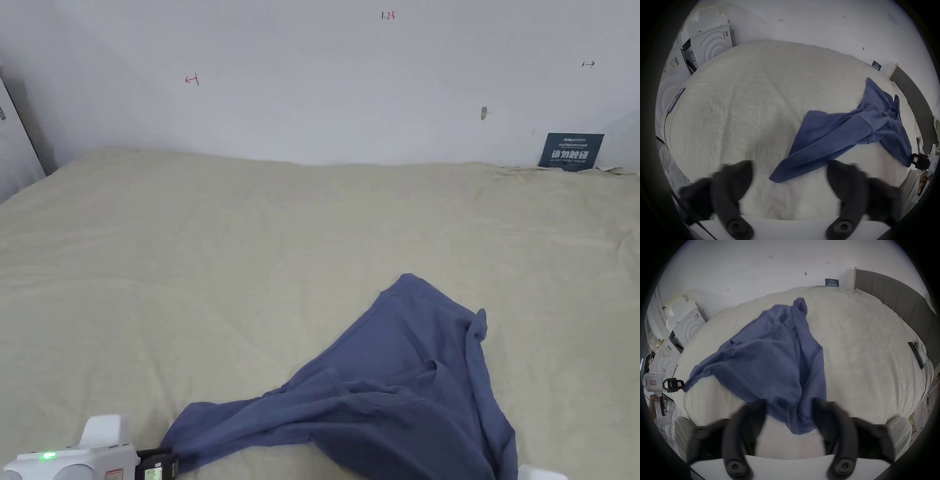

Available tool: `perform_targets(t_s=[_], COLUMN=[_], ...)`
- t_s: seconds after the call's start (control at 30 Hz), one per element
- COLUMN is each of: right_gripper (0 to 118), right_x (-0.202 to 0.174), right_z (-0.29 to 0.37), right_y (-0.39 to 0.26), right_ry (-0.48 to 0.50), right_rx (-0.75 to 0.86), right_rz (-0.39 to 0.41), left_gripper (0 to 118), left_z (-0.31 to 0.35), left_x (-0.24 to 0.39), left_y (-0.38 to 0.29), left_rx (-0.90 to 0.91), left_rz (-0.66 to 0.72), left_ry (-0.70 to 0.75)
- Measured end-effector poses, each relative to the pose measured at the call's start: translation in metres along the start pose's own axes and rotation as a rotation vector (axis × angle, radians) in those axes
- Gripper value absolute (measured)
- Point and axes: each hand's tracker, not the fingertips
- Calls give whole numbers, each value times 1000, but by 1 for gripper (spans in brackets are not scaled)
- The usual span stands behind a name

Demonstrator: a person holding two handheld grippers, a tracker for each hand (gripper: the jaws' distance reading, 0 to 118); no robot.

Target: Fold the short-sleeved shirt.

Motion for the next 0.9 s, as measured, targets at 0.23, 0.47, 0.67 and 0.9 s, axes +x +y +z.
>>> perform_targets(t_s=[0.23, 0.47, 0.67, 0.9], right_gripper=[97, 104, 103, 39], right_x=[-9, -15, -16, -13], right_z=[42, 90, 112, 121], right_y=[37, 74, 88, 85], right_ry=[5, -29, -114, -166], right_rx=[192, 422, 559, 661], right_rz=[29, 53, 94, 83], left_gripper=[118, 118, 109, 59], left_z=[42, 88, 110, 113], left_x=[37, 75, 100, 118], left_y=[27, 56, 60, 50], left_rx=[167, 397, 592, 685], left_rz=[-77, -111, -106, -157], left_ry=[-37, -81, -133, -134])
